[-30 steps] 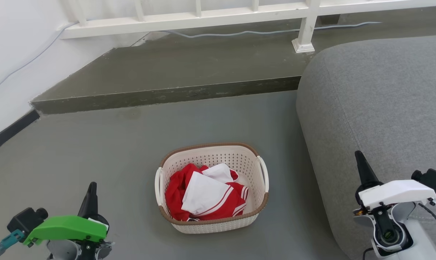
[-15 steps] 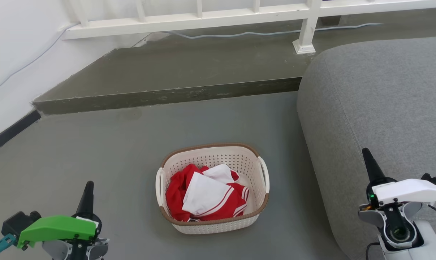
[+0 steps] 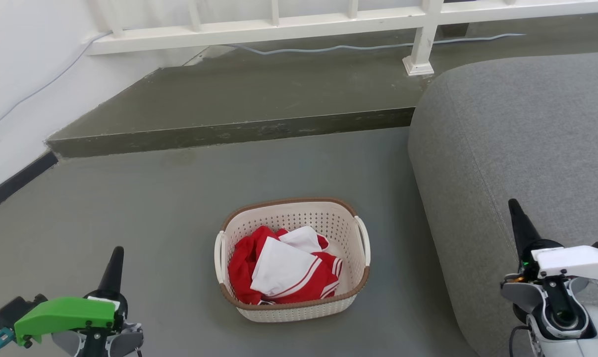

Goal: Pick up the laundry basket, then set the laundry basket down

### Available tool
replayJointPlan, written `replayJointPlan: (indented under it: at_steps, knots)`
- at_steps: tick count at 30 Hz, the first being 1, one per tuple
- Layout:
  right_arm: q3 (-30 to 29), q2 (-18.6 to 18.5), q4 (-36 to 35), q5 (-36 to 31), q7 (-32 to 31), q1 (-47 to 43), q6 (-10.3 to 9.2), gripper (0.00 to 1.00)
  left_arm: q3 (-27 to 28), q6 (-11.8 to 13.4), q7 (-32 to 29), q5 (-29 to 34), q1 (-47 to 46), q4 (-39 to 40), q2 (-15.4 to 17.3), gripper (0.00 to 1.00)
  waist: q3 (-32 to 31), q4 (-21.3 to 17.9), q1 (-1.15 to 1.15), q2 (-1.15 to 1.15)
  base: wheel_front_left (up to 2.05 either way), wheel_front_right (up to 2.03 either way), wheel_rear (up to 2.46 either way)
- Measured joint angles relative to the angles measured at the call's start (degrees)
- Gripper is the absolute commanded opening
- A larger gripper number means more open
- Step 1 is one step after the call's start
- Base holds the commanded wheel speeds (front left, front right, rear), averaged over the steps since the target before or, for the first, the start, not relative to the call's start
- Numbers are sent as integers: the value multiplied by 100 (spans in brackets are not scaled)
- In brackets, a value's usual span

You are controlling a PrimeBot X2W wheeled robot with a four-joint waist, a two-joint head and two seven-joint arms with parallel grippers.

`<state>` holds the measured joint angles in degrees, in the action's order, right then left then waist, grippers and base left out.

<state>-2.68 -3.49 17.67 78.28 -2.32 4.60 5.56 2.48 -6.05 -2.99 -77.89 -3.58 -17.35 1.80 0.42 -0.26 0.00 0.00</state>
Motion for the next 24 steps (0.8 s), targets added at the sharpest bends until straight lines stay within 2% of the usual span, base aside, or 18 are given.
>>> replayJointPlan:
  at_steps: [20,24]
  knots:
    - [-488,114,-121,1312,-381,0,100,0,263,-91,-358,-1278,-3,109,0,0,-27,26,0,0,0,0,0]
    - [-504,121,-126,1347,-383,0,115,0,269,-101,-359,-1371,-4,114,1,0,-27,26,0,0,0,0,0]
